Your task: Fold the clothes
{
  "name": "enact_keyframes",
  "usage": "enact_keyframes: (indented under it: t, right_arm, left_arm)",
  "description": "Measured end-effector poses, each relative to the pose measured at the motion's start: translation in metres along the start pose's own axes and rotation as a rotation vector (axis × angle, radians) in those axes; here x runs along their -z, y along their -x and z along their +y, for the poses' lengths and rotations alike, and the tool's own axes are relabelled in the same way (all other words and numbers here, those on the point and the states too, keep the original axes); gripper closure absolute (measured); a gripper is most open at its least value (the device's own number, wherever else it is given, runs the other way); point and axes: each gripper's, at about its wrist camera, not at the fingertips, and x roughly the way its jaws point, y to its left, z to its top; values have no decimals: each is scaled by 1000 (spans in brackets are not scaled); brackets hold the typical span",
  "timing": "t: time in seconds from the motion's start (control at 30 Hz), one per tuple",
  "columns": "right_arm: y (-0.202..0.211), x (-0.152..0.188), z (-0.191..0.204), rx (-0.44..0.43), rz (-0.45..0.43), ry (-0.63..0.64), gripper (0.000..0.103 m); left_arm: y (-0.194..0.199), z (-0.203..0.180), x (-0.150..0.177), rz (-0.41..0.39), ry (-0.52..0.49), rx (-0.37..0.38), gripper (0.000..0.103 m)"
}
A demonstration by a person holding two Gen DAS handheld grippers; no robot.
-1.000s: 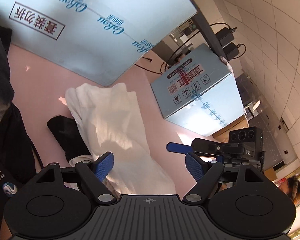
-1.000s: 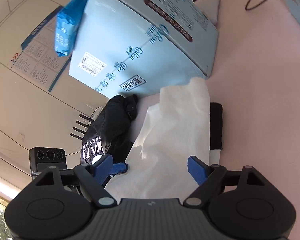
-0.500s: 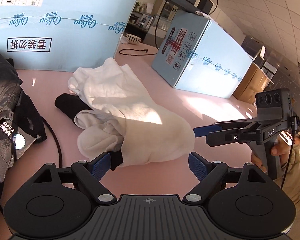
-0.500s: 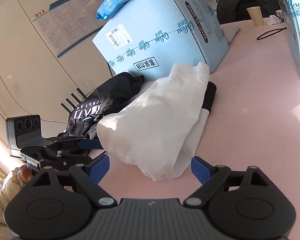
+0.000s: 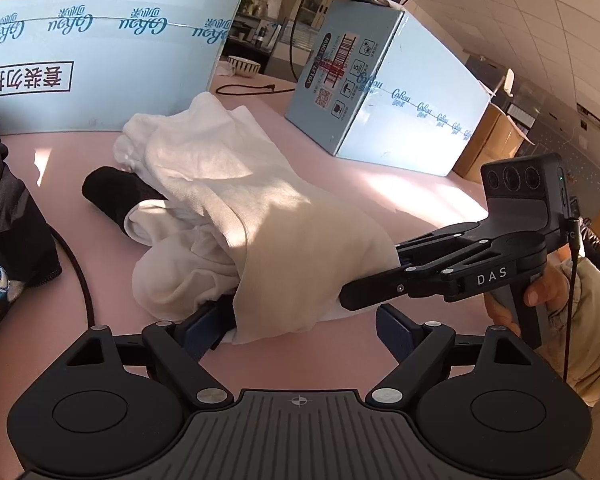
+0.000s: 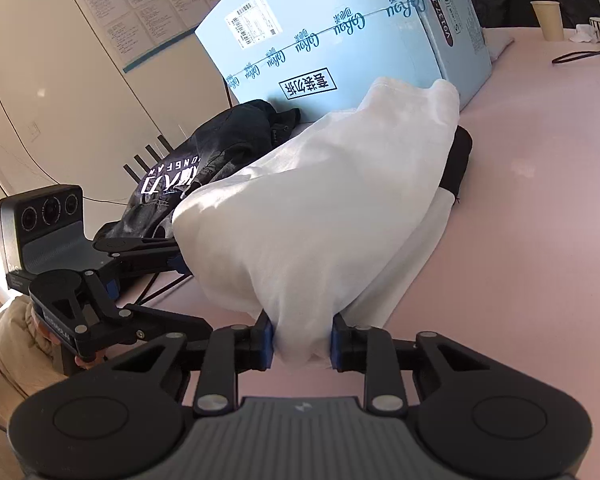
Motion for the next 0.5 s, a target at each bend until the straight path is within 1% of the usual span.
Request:
enact_keyframes:
  t: [0.07, 0.1, 0.17, 0.27, 0.33, 0.37, 0.4, 0.43, 0.47, 0.5]
  right_arm:
    - [2, 3, 2, -5, -1, 14, 82]
    - [4, 4, 4, -8, -2, 22, 82]
    - [8, 7, 7, -24, -7, 29, 84]
    - [11, 7, 9, -14, -13, 47, 84]
    - [9, 5, 5, -17, -5, 7, 82]
    - [9, 5, 4, -17, 2, -5, 77]
    - [10, 5, 4, -18, 10, -15, 73]
    - [14, 5, 4, -25, 13, -40, 63]
    - [20, 4, 3, -47, 8, -69, 49]
    - [27, 3, 0, -73, -7, -95, 45]
  left_arm:
    - [2, -1, 3, 1, -10, 19, 20]
    - [4, -2, 5, 1, -15, 23, 24]
    - [7, -3, 7, -7, -18, 33, 29]
    - [6, 0, 6, -12, -3, 43, 29]
    - [6, 3, 5, 7, 15, 52, 29]
    - [9, 4, 5, 30, 25, 56, 29]
    - [11, 4, 6, 54, 39, 65, 27]
    - [15, 3, 9, 71, 62, 77, 26]
    - [21, 1, 12, 79, 95, 93, 24]
    - [26, -1, 15, 73, 127, 104, 22]
